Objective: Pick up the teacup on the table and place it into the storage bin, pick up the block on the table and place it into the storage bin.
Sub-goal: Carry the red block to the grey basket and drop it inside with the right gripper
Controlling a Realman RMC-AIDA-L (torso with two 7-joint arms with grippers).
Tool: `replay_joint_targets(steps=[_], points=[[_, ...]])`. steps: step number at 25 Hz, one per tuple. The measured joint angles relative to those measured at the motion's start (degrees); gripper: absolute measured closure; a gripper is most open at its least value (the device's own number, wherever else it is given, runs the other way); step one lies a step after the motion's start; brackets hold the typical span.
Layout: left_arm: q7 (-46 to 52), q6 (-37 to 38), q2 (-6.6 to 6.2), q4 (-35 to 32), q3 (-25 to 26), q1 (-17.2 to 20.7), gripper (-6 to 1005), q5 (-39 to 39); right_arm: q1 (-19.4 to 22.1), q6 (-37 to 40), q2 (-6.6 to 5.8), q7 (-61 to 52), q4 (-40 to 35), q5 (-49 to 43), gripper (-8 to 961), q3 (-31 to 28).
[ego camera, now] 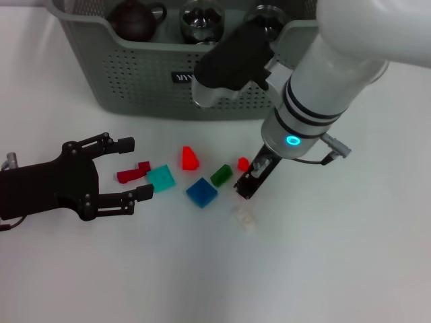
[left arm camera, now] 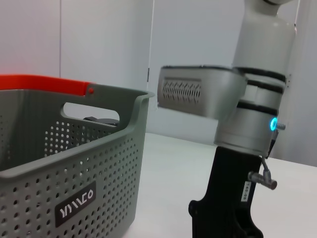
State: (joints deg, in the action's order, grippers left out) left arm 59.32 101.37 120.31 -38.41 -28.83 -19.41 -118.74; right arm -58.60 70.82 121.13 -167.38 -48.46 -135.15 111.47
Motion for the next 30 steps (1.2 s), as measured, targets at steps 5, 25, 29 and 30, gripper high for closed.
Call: replay_joint_targets(steps=[5,25,29,30], points=[[0.02,0.19,-0.15,-0.1,0.0,0.16,113,0.0,1.61,7.33,-0.82,1.53,-8.0,0.03,755,-5.79],[0.43,0.21,-0.35,-0.1,0.07,-0.11,114,0.43,-16.16,14.21,-3.62,15.88,-7.39,-14.92,748,-48.6],[0.44,0.22,-0.34,-0.07,0.1,-0.36,113,0.52,-17.14,5.0,-2.42,17.95,1.87,-17.49,743,-46.73],[0.44,0.23,-0.34,-0.04,0.1,-0.4,113,0.53,-17.26,2.68,-2.23,18.49,4.01,-17.55,742,-46.28]])
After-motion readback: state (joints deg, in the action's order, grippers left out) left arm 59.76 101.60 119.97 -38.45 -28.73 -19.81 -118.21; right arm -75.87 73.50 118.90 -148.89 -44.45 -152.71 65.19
